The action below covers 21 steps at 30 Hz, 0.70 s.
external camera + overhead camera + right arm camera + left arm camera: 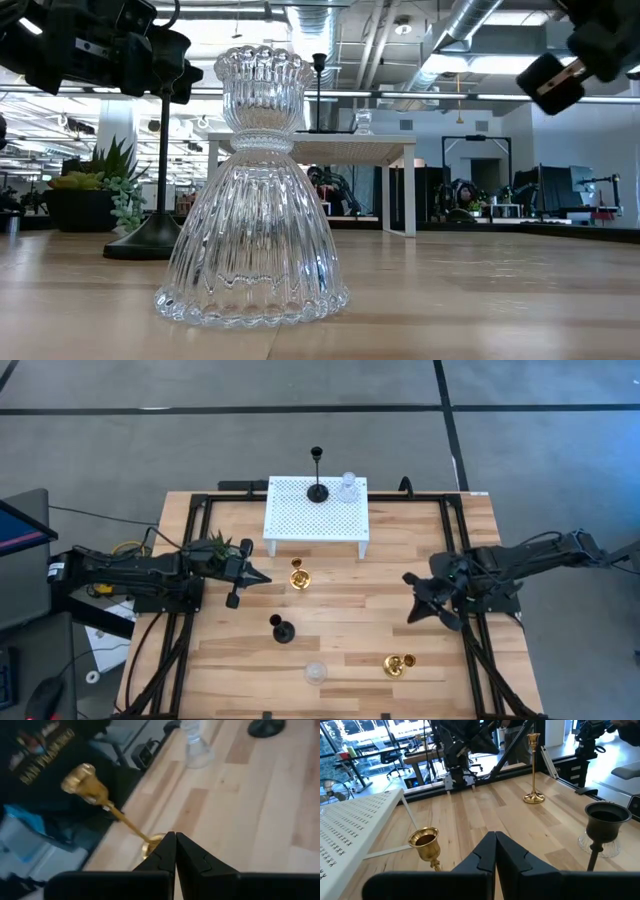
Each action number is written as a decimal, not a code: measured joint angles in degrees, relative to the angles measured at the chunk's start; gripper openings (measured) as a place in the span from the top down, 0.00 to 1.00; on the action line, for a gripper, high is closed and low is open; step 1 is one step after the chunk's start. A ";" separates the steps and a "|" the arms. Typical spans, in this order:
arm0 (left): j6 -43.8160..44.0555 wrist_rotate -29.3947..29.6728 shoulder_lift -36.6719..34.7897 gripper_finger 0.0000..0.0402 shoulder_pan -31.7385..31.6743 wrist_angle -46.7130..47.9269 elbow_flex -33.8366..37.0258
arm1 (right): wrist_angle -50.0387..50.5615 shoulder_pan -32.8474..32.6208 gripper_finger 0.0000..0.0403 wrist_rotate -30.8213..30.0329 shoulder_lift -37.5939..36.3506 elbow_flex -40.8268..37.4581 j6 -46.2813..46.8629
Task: Pick & Place candle stick holders
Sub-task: Put the bottom gold metal candle stand on the shelf
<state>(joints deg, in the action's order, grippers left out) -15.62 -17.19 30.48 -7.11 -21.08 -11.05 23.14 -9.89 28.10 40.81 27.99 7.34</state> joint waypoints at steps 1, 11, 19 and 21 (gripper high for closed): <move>0.00 0.01 0.00 0.98 0.00 -0.01 0.00 | 0.04 -0.75 1.00 -0.92 -0.22 0.22 3.08; 0.00 0.00 0.00 0.99 0.00 -0.12 0.00 | 5.72 -13.83 1.00 -15.92 0.33 0.78 21.56; 0.00 0.00 0.00 0.98 0.00 -0.15 0.00 | 2.05 -28.32 1.00 -30.25 6.66 0.76 25.12; 0.00 0.01 0.00 0.98 0.00 -0.15 0.00 | 0.29 -31.42 1.00 -32.27 8.47 0.76 27.01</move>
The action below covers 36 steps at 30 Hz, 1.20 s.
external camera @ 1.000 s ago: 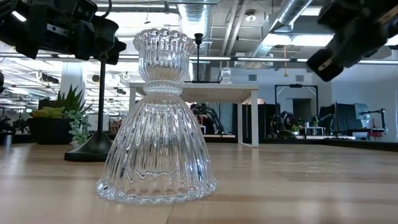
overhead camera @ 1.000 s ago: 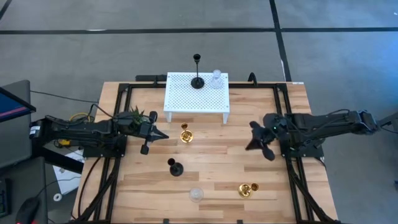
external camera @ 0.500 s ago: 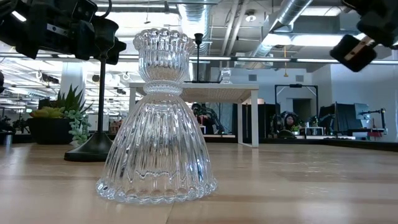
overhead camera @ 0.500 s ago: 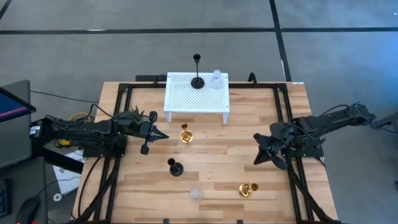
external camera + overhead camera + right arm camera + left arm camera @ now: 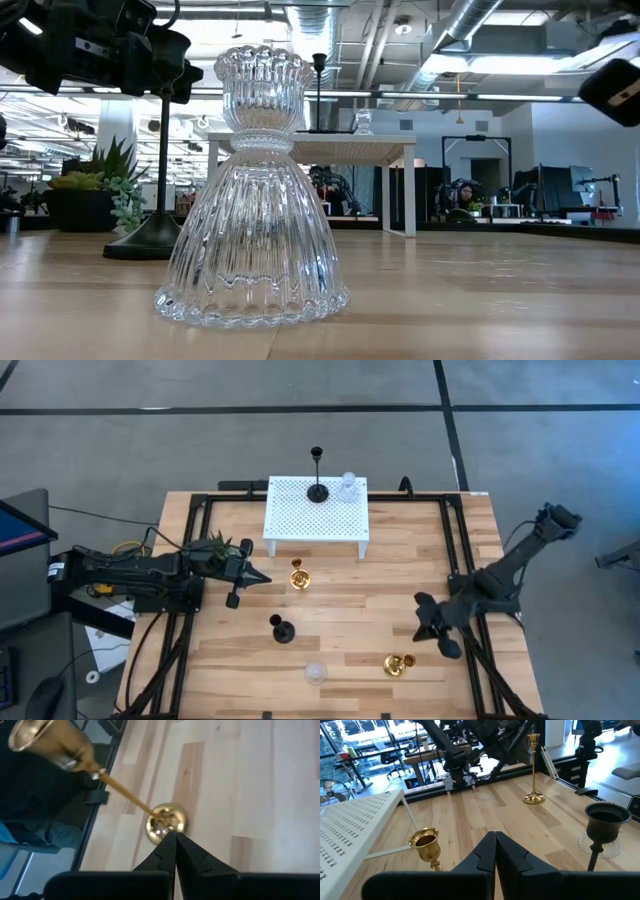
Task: Pick & Place candle stick holders
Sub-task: Put the bottom gold metal candle stand on the shelf
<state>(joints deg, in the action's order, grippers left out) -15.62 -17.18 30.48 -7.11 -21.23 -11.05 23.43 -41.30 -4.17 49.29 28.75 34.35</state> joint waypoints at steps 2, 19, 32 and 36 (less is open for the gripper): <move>0.00 -0.01 0.01 0.99 0.00 -0.01 0.00 | -0.50 -2.93 1.00 -2.22 1.75 0.02 3.00; 5.22 -0.01 0.02 0.98 0.00 -0.28 0.00 | -4.92 -15.25 0.99 -17.20 19.74 0.02 23.89; 5.62 -0.01 0.02 0.98 0.00 -0.26 0.00 | -21.86 -15.69 0.62 -19.69 31.52 0.00 19.11; 5.63 -0.01 0.02 0.99 0.00 -0.28 0.00 | -26.69 -15.58 0.53 -21.80 32.64 0.00 14.81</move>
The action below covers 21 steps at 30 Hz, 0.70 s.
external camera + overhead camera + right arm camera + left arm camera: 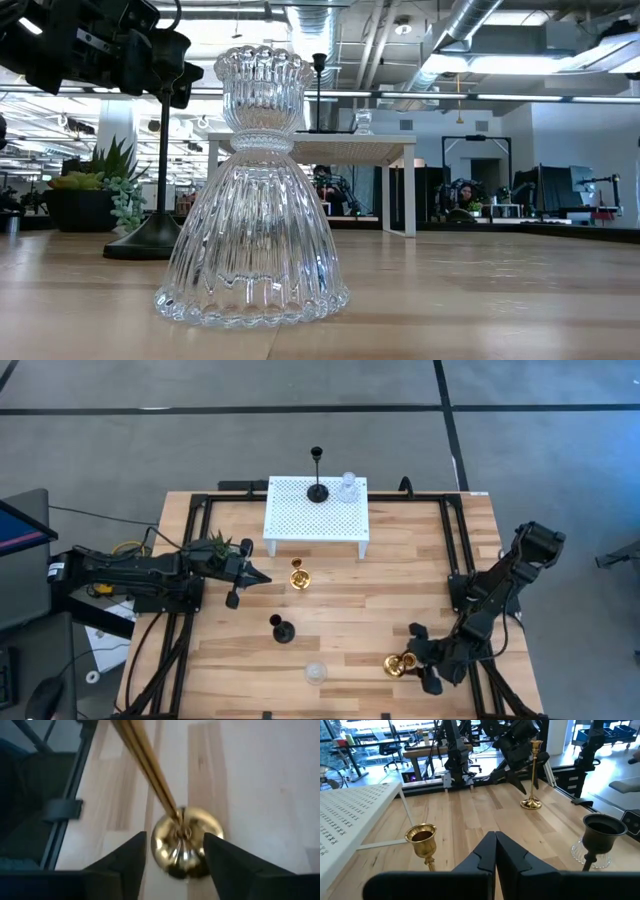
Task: Pick & Place candle stick holders
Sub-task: Put the bottom gold metal candle stand on the shelf
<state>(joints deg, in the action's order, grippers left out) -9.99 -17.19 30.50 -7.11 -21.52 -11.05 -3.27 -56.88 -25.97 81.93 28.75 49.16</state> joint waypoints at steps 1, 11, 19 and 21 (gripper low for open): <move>0.00 0.01 0.00 0.99 0.00 0.00 0.00 | -0.38 0.00 0.51 -0.92 -0.02 0.00 -0.04; 0.00 0.00 0.00 0.99 0.00 0.00 0.02 | -1.06 0.44 0.57 -2.68 -0.02 0.00 0.35; 0.00 0.00 0.00 0.99 -0.01 0.00 0.02 | -2.65 0.46 0.83 -2.46 -0.04 0.00 0.38; 0.00 0.00 0.00 0.99 -0.01 0.01 0.02 | -2.67 0.46 0.88 -2.46 -0.04 0.00 0.35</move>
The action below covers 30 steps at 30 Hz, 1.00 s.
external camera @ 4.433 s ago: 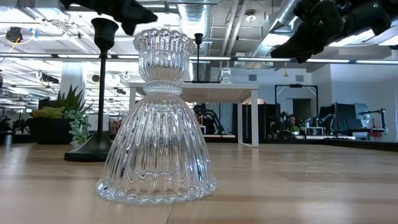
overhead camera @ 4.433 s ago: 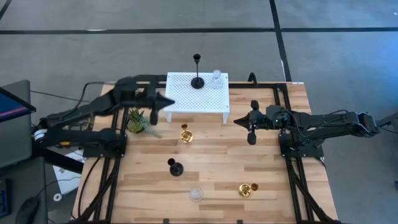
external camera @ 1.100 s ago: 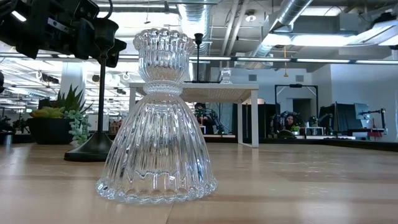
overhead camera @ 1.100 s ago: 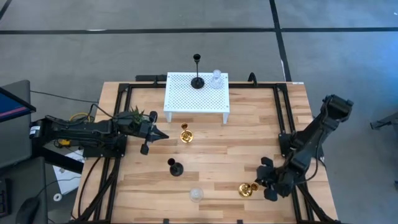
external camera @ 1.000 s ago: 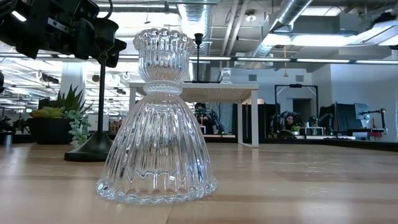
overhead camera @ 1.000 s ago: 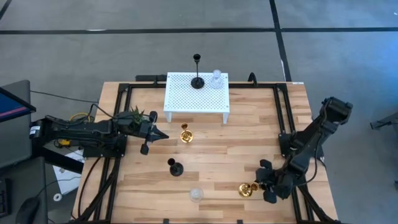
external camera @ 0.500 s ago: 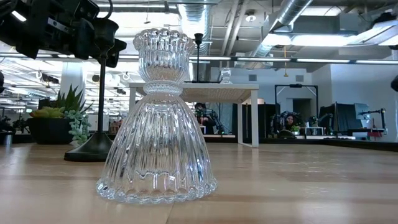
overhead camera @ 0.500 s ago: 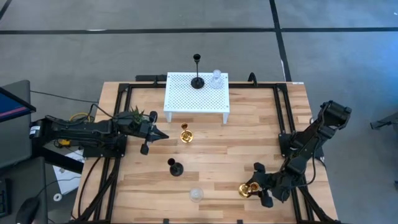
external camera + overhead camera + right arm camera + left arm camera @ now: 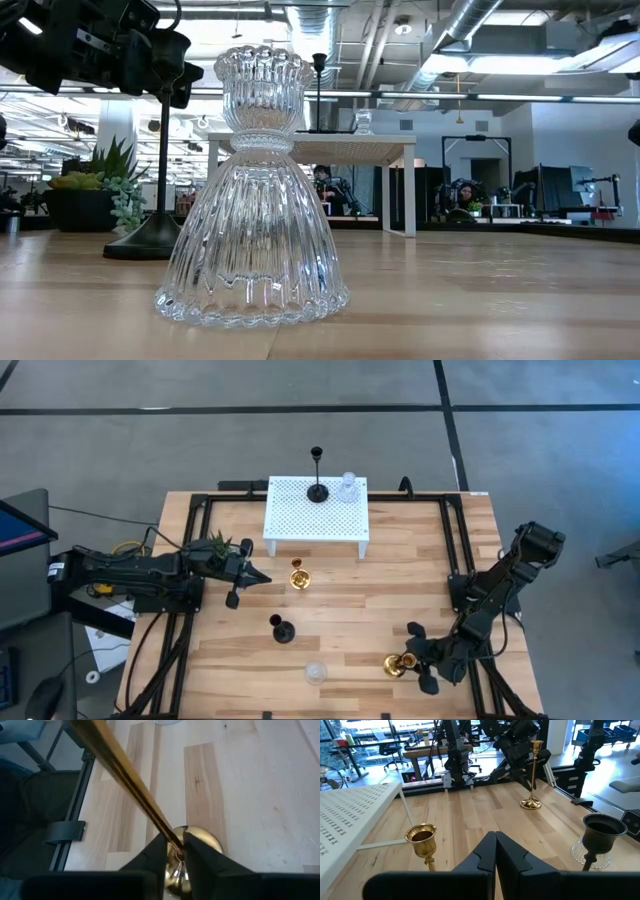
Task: Pick & Place candle stick holders
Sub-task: Put the bottom gold metal candle stand on the shelf
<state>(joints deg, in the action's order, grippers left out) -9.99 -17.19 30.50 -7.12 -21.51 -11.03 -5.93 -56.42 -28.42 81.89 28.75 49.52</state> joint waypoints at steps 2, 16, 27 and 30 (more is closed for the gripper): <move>0.01 0.00 0.00 0.98 -0.02 -0.01 0.00 | -0.32 0.02 0.95 -0.44 -0.11 0.00 -0.41; 8.90 0.00 0.00 0.98 -0.02 -0.03 0.00 | -0.35 4.82 0.99 -0.91 -0.28 0.02 -4.59; 15.35 0.53 0.06 0.99 0.00 -0.44 0.00 | 1.27 19.01 1.00 5.80 -8.10 -0.09 -15.88; 15.45 1.12 1.18 0.99 0.00 -0.52 -0.01 | 1.33 24.34 1.00 8.93 -11.19 -0.09 -19.47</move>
<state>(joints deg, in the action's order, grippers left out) 5.46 -16.07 31.68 -7.12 -22.03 -11.04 -4.60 -32.08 -19.49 70.70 28.67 30.05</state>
